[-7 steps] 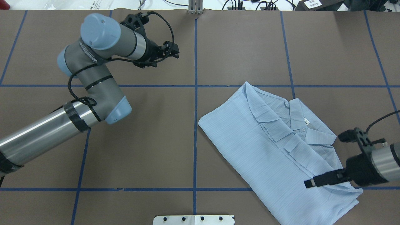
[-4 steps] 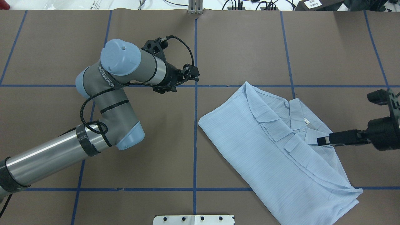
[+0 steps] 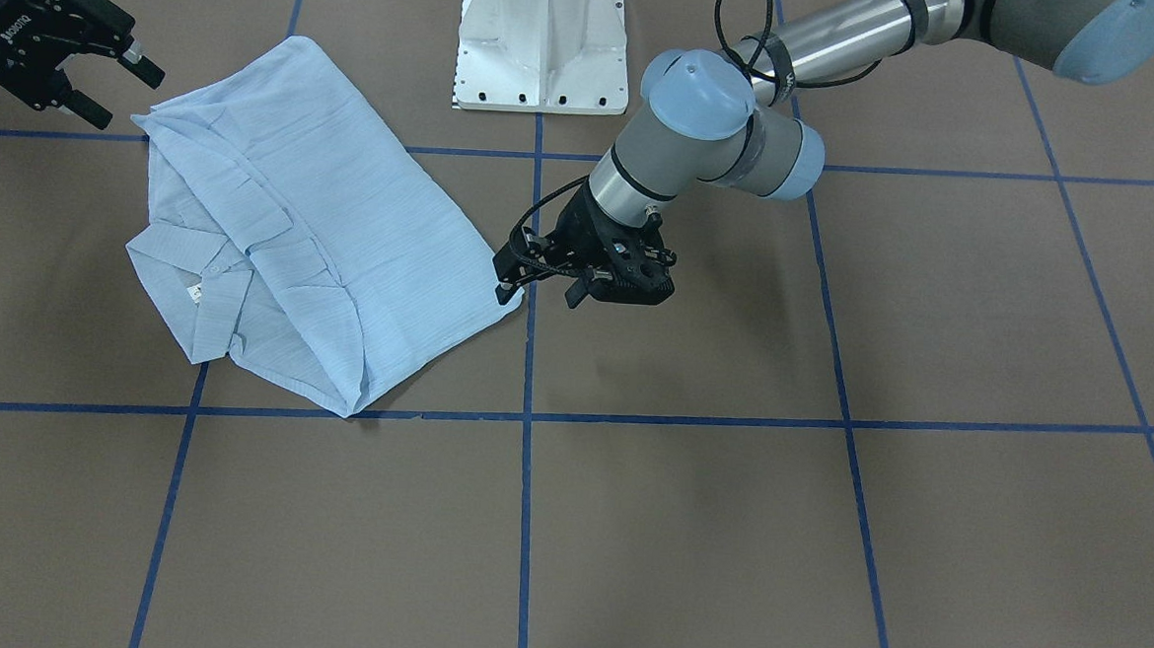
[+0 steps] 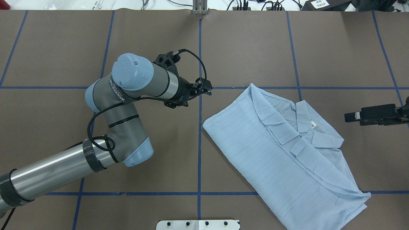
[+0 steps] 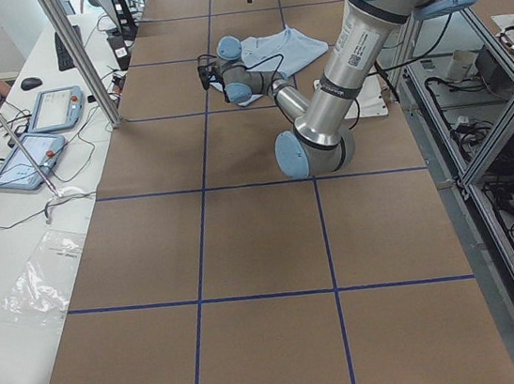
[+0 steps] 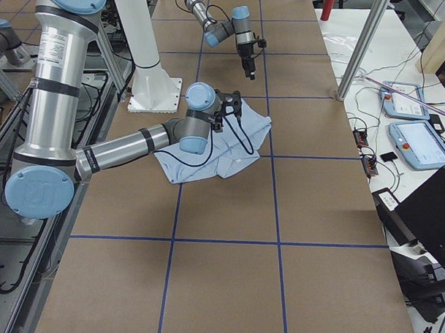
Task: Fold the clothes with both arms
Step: 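Lower the left gripper to the shirt corner nearest it and grasp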
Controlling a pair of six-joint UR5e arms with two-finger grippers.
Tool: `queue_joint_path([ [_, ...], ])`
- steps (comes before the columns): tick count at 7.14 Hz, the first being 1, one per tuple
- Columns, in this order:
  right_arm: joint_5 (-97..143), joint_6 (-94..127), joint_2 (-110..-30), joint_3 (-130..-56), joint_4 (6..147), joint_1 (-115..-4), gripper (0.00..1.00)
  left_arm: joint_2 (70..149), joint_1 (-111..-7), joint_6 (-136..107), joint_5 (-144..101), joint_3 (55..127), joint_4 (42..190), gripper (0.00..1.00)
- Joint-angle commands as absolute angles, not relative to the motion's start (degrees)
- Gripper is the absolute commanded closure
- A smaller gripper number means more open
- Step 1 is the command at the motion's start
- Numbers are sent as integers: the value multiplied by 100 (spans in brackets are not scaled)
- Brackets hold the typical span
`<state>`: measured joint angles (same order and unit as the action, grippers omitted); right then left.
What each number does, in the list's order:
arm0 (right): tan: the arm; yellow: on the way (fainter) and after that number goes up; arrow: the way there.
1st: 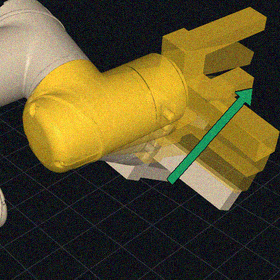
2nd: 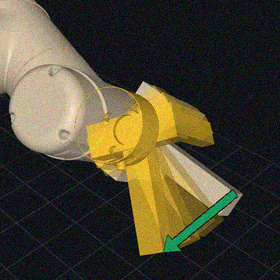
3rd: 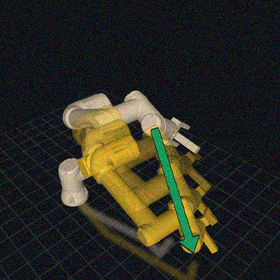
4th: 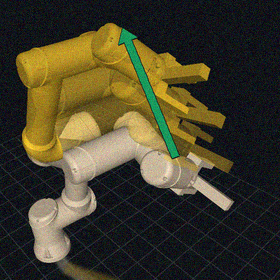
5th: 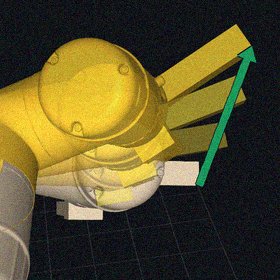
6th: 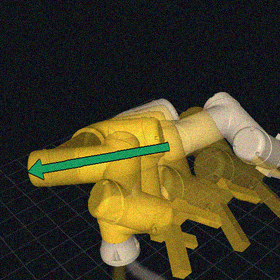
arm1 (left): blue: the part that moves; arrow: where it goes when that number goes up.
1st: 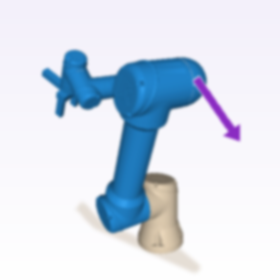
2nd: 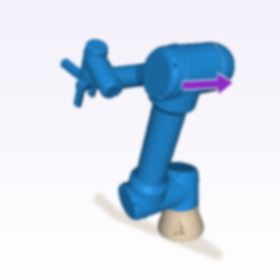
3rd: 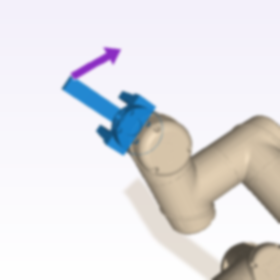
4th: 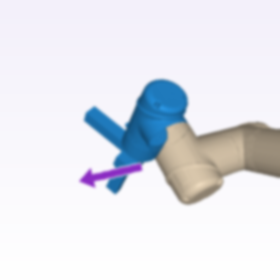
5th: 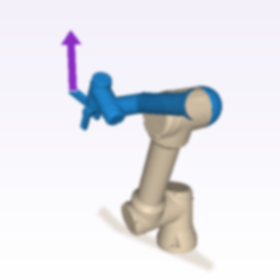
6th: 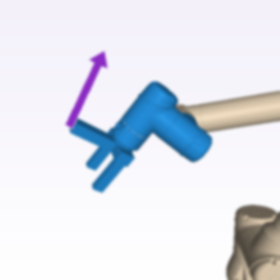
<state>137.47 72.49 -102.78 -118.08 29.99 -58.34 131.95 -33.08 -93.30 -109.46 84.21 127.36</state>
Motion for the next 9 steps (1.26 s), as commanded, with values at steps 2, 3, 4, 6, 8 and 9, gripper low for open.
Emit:
queue_joint_path([
  [2,13913,7242,-10204,-11708,3015,-6205,0,13201,-2972,-9535,-10549,8638,12500,1],
  [3,13896,7242,-10204,-11672,3015,-6205,0,13210,-2927,-9536,-10521,8788,12281,1],
  [4,13913,7242,-10047,-11654,3032,-6240,0,13201,-2866,-9545,-10512,8859,12191,1],
  [6,13913,7242,-10002,-11619,3032,-6231,0,13201,-2682,-9545,-10425,8842,11902,1],
  [8,13913,7242,-9993,-11610,3041,-6231,0,13288,-2356,-9536,-10073,8702,11596,1],
  [9,13913,7251,-9984,-11602,3041,-6231,0,13298,-2355,-9536,-10064,8658,11575,2],
])
